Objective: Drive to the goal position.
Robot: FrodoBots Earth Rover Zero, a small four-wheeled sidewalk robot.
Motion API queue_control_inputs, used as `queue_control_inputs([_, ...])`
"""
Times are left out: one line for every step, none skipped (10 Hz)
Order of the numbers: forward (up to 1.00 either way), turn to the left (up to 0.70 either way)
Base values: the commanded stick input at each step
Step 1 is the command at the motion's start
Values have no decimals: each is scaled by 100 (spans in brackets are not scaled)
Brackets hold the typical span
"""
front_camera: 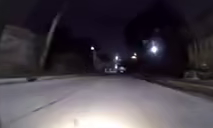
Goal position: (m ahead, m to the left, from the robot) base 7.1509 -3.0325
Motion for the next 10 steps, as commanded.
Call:
queue_control_inputs([70,0])
queue_control_inputs([70,0])
queue_control_inputs([70,0])
queue_control_inputs([70,0])
queue_control_inputs([70,0])
queue_control_inputs([70,0])
queue_control_inputs([70,0])
queue_control_inputs([70,0])
queue_control_inputs([70,0])
queue_control_inputs([70,-1])
